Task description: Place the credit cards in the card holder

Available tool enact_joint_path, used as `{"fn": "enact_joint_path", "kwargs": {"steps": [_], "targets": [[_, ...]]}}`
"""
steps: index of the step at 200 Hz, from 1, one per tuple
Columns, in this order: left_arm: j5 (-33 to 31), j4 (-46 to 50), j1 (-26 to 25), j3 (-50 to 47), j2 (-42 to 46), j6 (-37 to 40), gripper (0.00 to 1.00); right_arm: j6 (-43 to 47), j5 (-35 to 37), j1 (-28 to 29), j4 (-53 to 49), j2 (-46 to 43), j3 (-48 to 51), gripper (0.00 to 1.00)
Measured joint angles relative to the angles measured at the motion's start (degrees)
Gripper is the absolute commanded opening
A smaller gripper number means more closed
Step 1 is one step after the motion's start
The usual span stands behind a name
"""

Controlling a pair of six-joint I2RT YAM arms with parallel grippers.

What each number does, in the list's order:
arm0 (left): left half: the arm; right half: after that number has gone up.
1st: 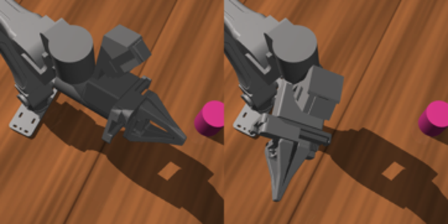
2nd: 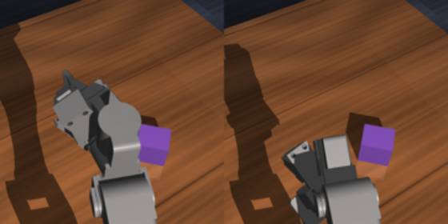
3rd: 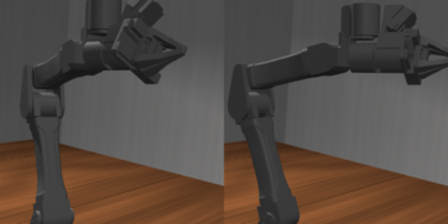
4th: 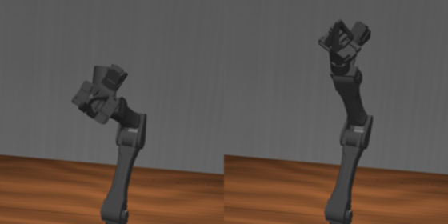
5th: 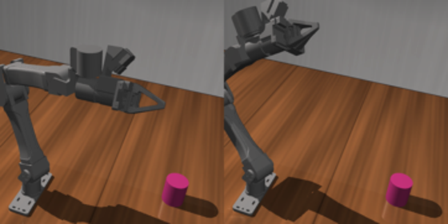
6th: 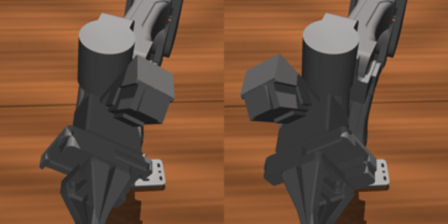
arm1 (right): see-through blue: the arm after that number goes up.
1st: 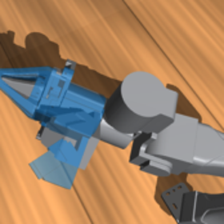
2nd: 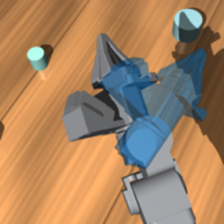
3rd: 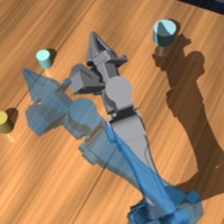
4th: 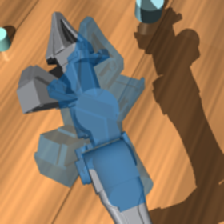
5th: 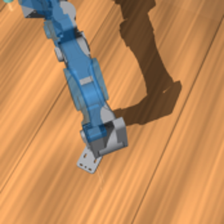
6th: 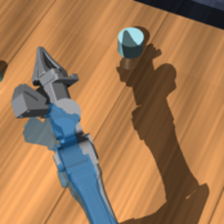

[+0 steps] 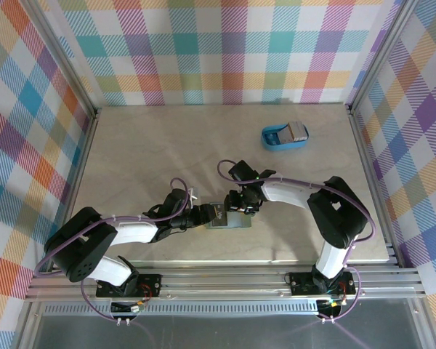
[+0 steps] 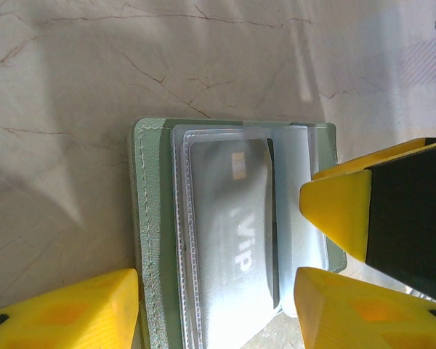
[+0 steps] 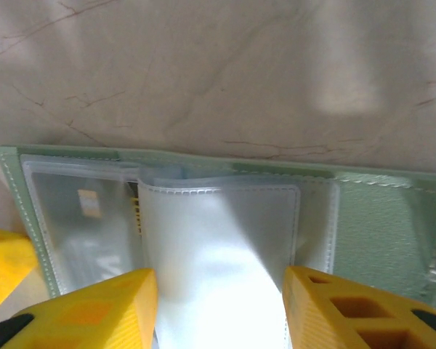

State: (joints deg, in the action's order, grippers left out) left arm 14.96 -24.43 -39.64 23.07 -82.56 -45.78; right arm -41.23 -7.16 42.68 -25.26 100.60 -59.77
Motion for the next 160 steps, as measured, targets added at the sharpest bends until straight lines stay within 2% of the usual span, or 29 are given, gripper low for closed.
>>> {"fn": "enact_joint_path", "kwargs": {"steps": [116,160], "targets": [[-0.52,0.39,0.00,0.00,0.37,-0.04,0.58,-3.15,-7.72,-0.33,6.67,-4.37,2.67,0.44],[-2.47,2.36,-0.13,0.02,1.92,-0.02,0.58,-3.48,-7.08,-0.31,6.78,-5.46,2.84,0.44]]}}
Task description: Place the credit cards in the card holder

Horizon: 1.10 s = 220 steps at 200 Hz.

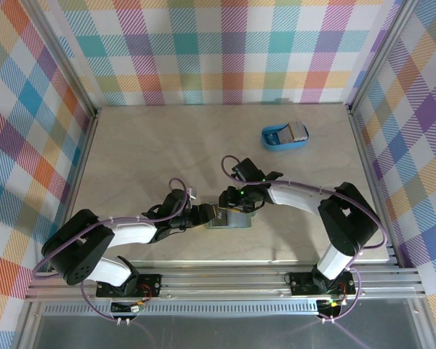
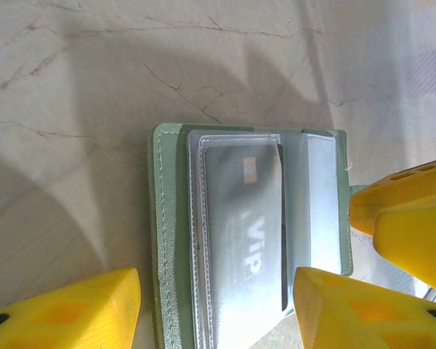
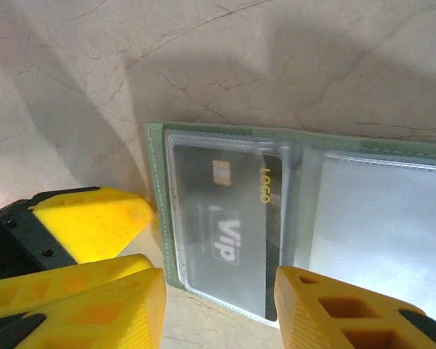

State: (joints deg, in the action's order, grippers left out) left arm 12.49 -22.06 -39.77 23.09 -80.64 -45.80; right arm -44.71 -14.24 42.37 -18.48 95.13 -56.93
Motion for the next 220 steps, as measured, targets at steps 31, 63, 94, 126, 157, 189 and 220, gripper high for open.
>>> {"fn": "enact_joint_path", "kwargs": {"steps": [31,63,94,126,157,189,220], "targets": [[0.04,0.35,-0.02,0.00,0.13,0.07,0.58,1.31,6.54,0.00,-5.27,-1.03,-1.05,0.49],[0.50,-0.57,-0.02,0.00,-0.74,0.07,0.58,3.23,10.84,-0.02,-9.27,-0.15,-3.41,0.51],[0.57,-0.57,-0.02,0.04,-0.79,0.09,0.57,3.93,11.74,-0.02,-10.25,2.64,-4.48,0.52],[0.87,-0.52,-0.02,0.33,-1.18,0.24,0.58,4.63,12.02,-0.02,-11.19,4.74,-4.50,0.53],[0.92,-0.55,-0.02,0.42,-1.38,0.24,0.57,4.74,12.87,-0.02,-11.21,4.83,-4.50,0.55],[0.92,-0.55,-0.02,0.42,-1.40,0.24,0.57,4.79,13.84,-0.02,-11.26,4.83,-4.50,0.55],[0.92,-0.59,-0.02,0.42,-1.44,0.24,0.57,4.94,14.29,-0.02,-11.26,4.83,-4.50,0.56]]}}
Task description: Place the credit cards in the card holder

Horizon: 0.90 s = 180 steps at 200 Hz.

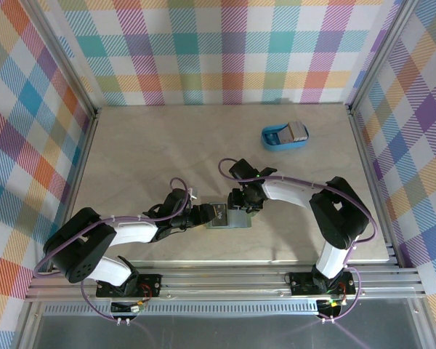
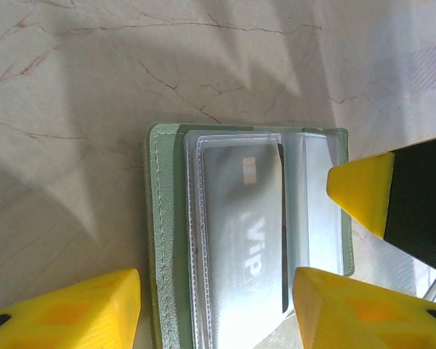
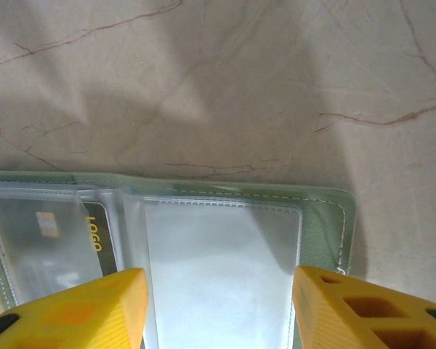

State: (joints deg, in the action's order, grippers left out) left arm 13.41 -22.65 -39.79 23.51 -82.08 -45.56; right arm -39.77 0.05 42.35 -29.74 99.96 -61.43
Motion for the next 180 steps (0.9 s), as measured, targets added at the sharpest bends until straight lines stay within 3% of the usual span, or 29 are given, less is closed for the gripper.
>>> {"fn": "enact_joint_path", "kwargs": {"steps": [115,180], "targets": [[0.00,-0.11,0.00,0.02,-0.11,0.00,0.57,-0.07,-0.81,0.00,0.55,1.09,0.02,0.53],[0.02,-0.13,0.00,0.13,-0.26,-0.02,0.57,-1.57,-6.60,-0.04,5.42,1.03,1.55,0.49]]}}
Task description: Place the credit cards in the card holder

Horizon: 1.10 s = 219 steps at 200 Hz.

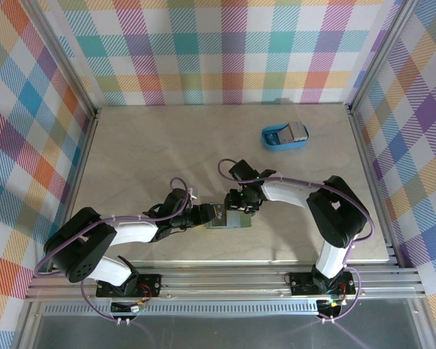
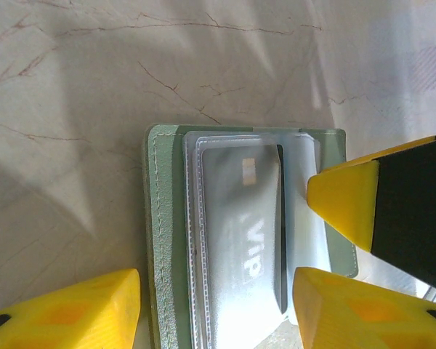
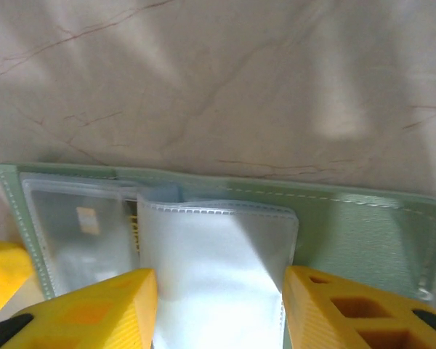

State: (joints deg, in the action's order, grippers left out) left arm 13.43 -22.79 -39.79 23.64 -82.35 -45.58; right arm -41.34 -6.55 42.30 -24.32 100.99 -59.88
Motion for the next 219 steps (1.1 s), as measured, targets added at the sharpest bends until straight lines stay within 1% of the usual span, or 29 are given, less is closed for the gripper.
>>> {"fn": "enact_joint_path", "kwargs": {"steps": [51,105,165,185,219], "targets": [[0.00,0.00,0.00,0.00,0.02,0.00,0.57,-2.21,-4.57,0.00,3.74,-0.31,1.60,0.46],[-0.09,0.15,0.00,0.02,0.17,0.00,0.57,-3.48,-6.60,0.04,5.42,-2.82,2.05,0.43],[-0.72,1.92,-0.11,0.20,1.57,-0.02,0.57,-4.50,-7.87,0.20,6.71,-2.95,2.05,0.42],[-0.72,2.12,-0.20,0.31,2.29,0.02,0.57,-4.17,-6.05,0.42,5.75,-3.04,2.03,0.44],[-0.02,1.57,-0.22,0.55,1.88,0.02,0.57,-1.62,1.53,0.55,-0.85,-3.32,0.74,0.50]]}}
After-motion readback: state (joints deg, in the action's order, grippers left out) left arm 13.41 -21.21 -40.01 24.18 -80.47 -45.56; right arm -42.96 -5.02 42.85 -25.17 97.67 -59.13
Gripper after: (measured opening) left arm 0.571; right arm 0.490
